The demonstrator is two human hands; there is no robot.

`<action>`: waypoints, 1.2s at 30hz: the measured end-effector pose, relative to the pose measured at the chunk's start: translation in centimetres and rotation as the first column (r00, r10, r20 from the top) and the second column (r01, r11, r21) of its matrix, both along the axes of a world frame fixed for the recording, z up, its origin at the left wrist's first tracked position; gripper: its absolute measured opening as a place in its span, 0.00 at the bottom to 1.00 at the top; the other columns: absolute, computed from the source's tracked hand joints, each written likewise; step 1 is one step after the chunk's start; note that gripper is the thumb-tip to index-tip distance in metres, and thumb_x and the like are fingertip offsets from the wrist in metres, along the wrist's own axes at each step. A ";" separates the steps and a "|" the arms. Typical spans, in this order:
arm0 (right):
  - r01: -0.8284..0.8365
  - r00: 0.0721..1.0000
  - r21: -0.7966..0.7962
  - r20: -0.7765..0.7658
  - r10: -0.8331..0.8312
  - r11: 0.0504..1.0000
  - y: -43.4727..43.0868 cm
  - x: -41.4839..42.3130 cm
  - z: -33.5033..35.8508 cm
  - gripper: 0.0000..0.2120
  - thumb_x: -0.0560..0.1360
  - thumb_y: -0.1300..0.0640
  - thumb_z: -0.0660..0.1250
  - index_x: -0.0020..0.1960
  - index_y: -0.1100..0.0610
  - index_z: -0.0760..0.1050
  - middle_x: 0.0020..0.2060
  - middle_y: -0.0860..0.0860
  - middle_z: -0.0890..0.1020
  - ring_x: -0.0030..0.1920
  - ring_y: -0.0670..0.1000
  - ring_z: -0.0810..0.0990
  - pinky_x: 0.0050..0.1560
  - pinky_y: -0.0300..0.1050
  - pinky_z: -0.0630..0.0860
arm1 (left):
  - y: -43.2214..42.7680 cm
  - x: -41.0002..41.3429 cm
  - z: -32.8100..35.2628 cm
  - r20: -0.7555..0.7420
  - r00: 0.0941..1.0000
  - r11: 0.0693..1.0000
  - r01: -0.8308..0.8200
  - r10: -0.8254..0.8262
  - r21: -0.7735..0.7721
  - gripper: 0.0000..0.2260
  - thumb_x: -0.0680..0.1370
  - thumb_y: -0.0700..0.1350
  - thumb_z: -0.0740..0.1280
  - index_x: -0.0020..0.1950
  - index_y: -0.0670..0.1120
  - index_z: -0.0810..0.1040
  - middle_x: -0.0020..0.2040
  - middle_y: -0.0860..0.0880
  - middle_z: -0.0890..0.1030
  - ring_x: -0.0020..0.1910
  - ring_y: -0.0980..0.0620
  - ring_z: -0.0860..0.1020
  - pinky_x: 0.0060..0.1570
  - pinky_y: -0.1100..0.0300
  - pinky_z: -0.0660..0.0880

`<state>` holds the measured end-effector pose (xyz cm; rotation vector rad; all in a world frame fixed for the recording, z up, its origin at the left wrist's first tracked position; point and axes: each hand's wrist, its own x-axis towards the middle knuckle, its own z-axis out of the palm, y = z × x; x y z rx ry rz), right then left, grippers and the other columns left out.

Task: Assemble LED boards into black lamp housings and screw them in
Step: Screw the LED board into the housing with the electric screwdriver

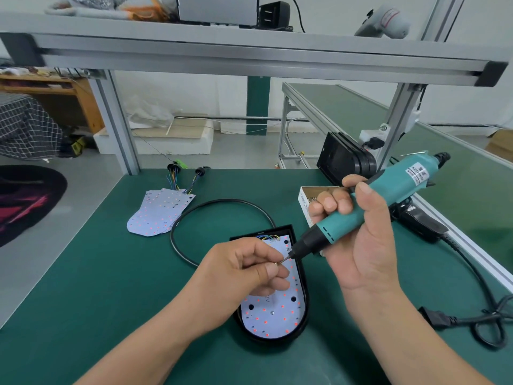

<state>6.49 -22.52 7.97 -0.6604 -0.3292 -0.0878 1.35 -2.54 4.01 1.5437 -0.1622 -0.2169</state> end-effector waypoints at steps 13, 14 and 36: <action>0.012 1.000 -0.003 0.010 -0.012 1.000 -0.2 0.0 0.0 0.04 0.82 0.57 0.62 0.52 0.54 0.76 0.33 0.48 0.71 0.38 0.49 0.74 0.49 0.46 0.77 | -0.2 -0.2 -0.1 0.013 1.000 1.000 -0.005 0.005 -0.001 0.05 0.82 0.34 0.70 0.56 0.42 0.82 0.50 0.43 0.89 0.50 0.43 0.89 0.49 0.56 0.85; 0.007 1.000 -0.005 0.009 -0.007 1.000 -0.1 0.0 0.0 0.04 0.82 0.57 0.63 0.52 0.54 0.76 0.33 0.48 0.71 0.38 0.49 0.74 0.49 0.46 0.77 | -0.2 -0.2 -0.1 0.013 1.000 1.000 -0.004 0.004 -0.001 0.05 0.83 0.34 0.70 0.55 0.42 0.82 0.50 0.43 0.89 0.50 0.43 0.89 0.49 0.56 0.85; 0.052 0.994 0.067 -0.102 -0.045 0.996 0.3 0.6 -0.9 0.06 0.82 0.52 0.68 0.49 0.54 0.79 0.35 0.48 0.71 0.39 0.49 0.76 0.51 0.47 0.79 | 0.1 -0.2 0.3 0.194 0.972 0.987 -0.147 0.132 0.066 0.14 0.81 0.43 0.69 0.65 0.56 0.81 0.55 0.53 0.88 0.47 0.49 0.88 0.45 0.57 0.84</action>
